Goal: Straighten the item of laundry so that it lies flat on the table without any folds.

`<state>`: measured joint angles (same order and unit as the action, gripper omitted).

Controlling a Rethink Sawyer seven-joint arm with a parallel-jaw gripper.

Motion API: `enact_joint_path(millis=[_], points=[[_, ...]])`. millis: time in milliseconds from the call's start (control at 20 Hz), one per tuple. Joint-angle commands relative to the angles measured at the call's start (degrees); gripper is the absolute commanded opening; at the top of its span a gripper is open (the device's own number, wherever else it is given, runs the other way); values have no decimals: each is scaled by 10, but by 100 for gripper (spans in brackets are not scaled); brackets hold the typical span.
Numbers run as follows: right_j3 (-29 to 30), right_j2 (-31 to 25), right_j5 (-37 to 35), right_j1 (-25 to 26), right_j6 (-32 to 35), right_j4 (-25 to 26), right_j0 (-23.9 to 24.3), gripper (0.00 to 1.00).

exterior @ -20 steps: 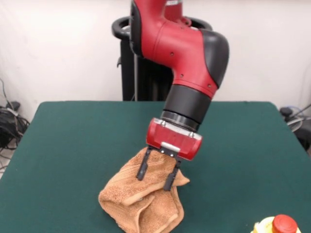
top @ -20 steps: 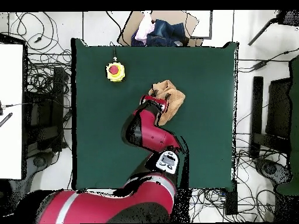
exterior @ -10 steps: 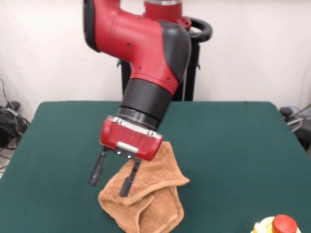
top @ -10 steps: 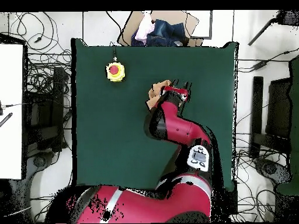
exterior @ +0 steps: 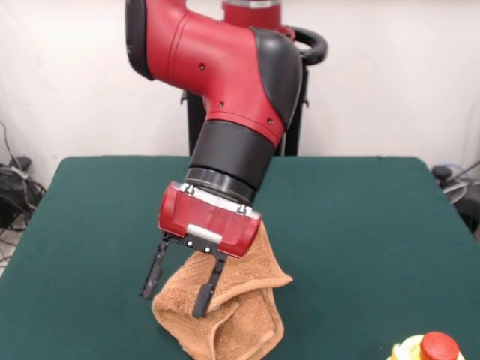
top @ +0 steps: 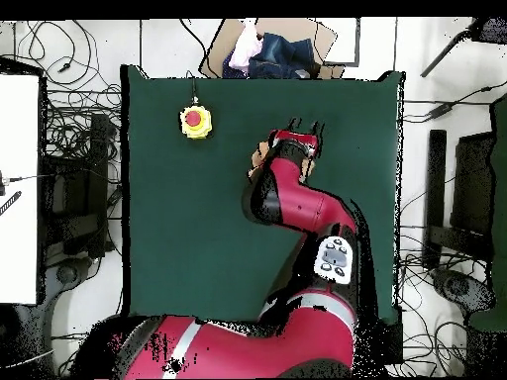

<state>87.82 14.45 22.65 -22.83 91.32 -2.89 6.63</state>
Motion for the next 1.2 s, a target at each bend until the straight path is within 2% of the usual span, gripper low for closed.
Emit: enact_joint_path(millis=[50, 350, 500, 850, 1200], points=[[-3, -33, -47, 21, 81, -7, -22, 100], [14, -28, -27, 18, 106, -23, -27, 100], [36, -34, -40, 14, 129, -45, -29, 100], [56, -53, -56, 4, 136, -38, -15, 100], [87, -101, -221, -34, 117, -47, 20, 100]])
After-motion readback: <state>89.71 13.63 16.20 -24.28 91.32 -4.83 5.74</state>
